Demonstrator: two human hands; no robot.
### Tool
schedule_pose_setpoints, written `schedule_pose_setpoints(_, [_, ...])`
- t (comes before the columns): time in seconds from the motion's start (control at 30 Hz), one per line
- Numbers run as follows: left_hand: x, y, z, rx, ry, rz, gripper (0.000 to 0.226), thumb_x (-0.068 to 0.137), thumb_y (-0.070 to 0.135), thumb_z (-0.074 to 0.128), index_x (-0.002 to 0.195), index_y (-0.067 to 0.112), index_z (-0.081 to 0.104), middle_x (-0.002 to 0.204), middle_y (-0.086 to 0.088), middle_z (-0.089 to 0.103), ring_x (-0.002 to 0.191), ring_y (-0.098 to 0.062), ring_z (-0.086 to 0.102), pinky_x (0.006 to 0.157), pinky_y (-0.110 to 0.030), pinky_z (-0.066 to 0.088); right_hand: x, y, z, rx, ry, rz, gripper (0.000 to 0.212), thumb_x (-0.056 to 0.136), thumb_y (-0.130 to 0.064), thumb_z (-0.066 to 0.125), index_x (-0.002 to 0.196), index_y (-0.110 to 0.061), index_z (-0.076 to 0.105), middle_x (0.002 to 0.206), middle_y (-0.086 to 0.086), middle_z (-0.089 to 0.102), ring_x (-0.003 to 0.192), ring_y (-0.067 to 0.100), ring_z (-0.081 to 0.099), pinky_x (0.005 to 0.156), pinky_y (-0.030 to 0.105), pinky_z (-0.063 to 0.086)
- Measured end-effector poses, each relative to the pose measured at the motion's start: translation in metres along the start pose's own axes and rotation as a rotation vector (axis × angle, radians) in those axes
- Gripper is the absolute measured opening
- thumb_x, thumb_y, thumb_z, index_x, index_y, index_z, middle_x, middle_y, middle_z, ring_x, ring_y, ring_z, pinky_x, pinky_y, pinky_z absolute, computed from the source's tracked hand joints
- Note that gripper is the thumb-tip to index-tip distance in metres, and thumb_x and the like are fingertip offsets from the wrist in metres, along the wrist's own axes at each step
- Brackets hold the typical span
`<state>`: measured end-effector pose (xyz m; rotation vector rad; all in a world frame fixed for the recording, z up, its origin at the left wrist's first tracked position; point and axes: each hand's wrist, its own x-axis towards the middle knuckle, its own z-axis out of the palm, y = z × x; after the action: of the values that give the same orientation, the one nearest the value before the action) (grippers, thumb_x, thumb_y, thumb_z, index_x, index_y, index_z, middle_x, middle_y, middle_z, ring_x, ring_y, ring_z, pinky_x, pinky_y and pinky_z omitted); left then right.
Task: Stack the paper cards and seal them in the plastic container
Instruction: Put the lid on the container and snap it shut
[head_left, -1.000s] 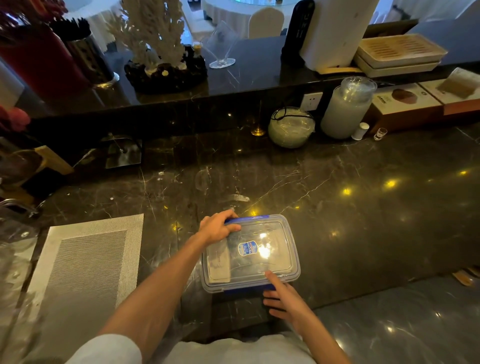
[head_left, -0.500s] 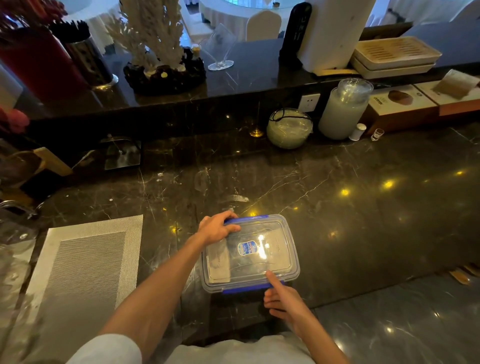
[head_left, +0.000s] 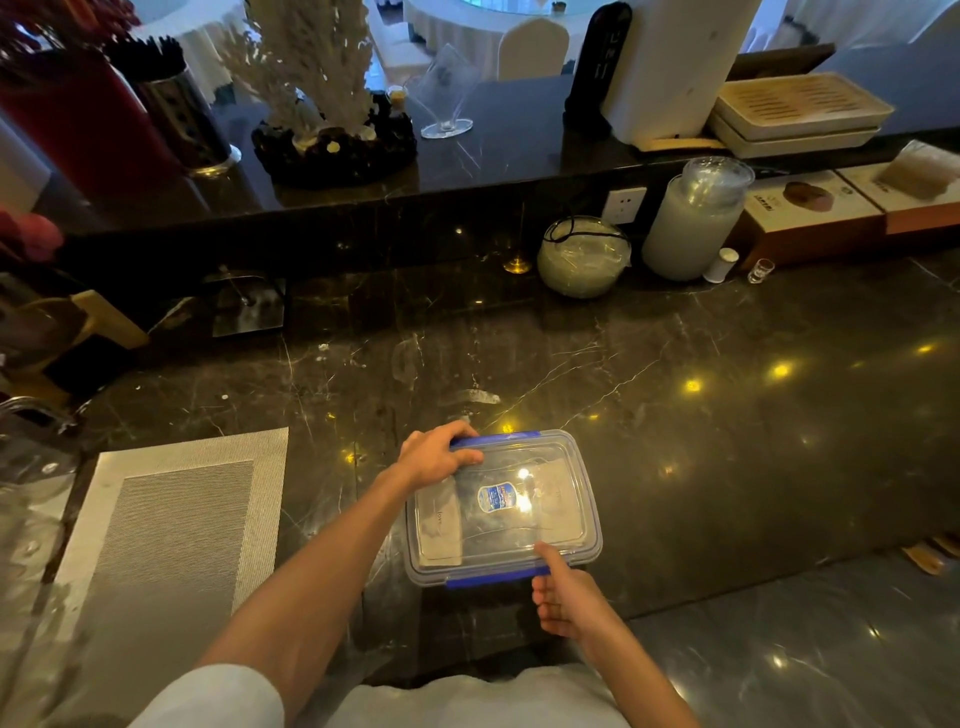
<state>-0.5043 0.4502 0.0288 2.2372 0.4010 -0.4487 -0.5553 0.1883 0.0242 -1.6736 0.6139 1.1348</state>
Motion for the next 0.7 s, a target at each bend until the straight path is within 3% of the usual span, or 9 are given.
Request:
schedule_pose_setpoints(0.13, [0.001, -0.002, 0.002, -0.015, 0.002, 0.004, 0.029, 0.09, 0.046, 0.064, 0.115, 0.032, 0.062, 0.116, 0.007, 0.068, 0.112, -0.018, 0.062, 0.109, -0.049, 0.041, -0.003, -0.002, 0.003, 0.044, 0.001, -0.004, 0.04, 0.092, -0.05, 0.057, 0.077, -0.014, 0.066, 0.061, 0.001, 0.064, 0.058, 0.014, 0.058, 0.062, 0.028, 0.053])
schedule_pose_setpoints(0.3, [0.003, -0.004, 0.001, 0.122, 0.055, 0.062, 0.045, 0.09, 0.052, 0.062, 0.129, 0.031, 0.057, 0.125, 0.006, 0.066, 0.121, -0.018, 0.057, 0.112, -0.042, 0.033, -0.018, -0.008, -0.001, -0.044, -0.029, -0.023, 0.053, 0.094, -0.054, 0.053, 0.098, -0.005, 0.072, 0.083, 0.008, 0.071, 0.075, 0.018, 0.065, 0.079, 0.033, 0.056])
schedule_pose_setpoints(0.4, [-0.001, -0.01, 0.005, 0.191, 0.183, 0.098, 0.065, 0.09, 0.057, 0.057, 0.147, 0.03, 0.041, 0.138, 0.002, 0.057, 0.133, -0.02, 0.044, 0.117, -0.041, 0.022, -0.036, -0.022, -0.006, -0.166, -0.095, -0.017, 0.057, 0.098, -0.055, 0.04, 0.085, -0.008, 0.069, 0.07, 0.005, 0.064, 0.06, 0.013, 0.057, 0.063, 0.023, 0.046])
schedule_pose_setpoints(0.47, [-0.008, -0.019, 0.012, 0.06, 0.32, 0.078, 0.064, 0.093, 0.057, 0.053, 0.149, 0.032, 0.037, 0.14, 0.002, 0.054, 0.136, -0.019, 0.04, 0.117, -0.042, 0.021, -0.044, -0.035, -0.013, -0.147, -0.092, -0.035, 0.054, 0.101, -0.05, 0.036, 0.069, -0.013, 0.058, 0.058, 0.002, 0.053, 0.048, 0.01, 0.046, 0.051, 0.02, 0.033])
schedule_pose_setpoints(0.57, [-0.027, -0.039, 0.024, -0.388, 0.464, -0.082, 0.062, 0.094, 0.055, 0.053, 0.149, 0.038, 0.033, 0.15, 0.001, 0.042, 0.139, -0.021, 0.036, 0.113, -0.048, 0.034, -0.036, -0.043, -0.037, -0.159, 0.175, -0.333, 0.051, 0.103, -0.037, 0.043, 0.072, -0.002, 0.063, 0.066, 0.014, 0.059, 0.056, 0.02, 0.049, 0.055, 0.027, 0.038])
schedule_pose_setpoints(0.63, [-0.045, -0.05, 0.035, -0.664, 0.485, -0.146, 0.065, 0.093, 0.054, 0.055, 0.15, 0.034, 0.03, 0.153, -0.003, 0.041, 0.133, -0.016, 0.045, 0.1, -0.031, 0.047, -0.025, -0.048, -0.053, -0.132, 0.342, -0.492, 0.04, 0.101, -0.032, 0.05, 0.085, 0.001, 0.067, 0.08, 0.02, 0.065, 0.072, 0.024, 0.054, 0.068, 0.033, 0.043])
schedule_pose_setpoints(0.7, [-0.065, -0.059, 0.051, -0.796, 0.473, -0.195, 0.066, 0.092, 0.054, 0.054, 0.15, 0.032, 0.03, 0.152, -0.005, 0.043, 0.112, 0.002, 0.056, 0.075, -0.011, 0.051, -0.012, -0.056, -0.061, -0.141, 0.391, -0.577, 0.026, 0.099, -0.029, 0.055, 0.096, -0.006, 0.067, 0.096, 0.015, 0.068, 0.091, 0.023, 0.059, 0.081, 0.035, 0.045])
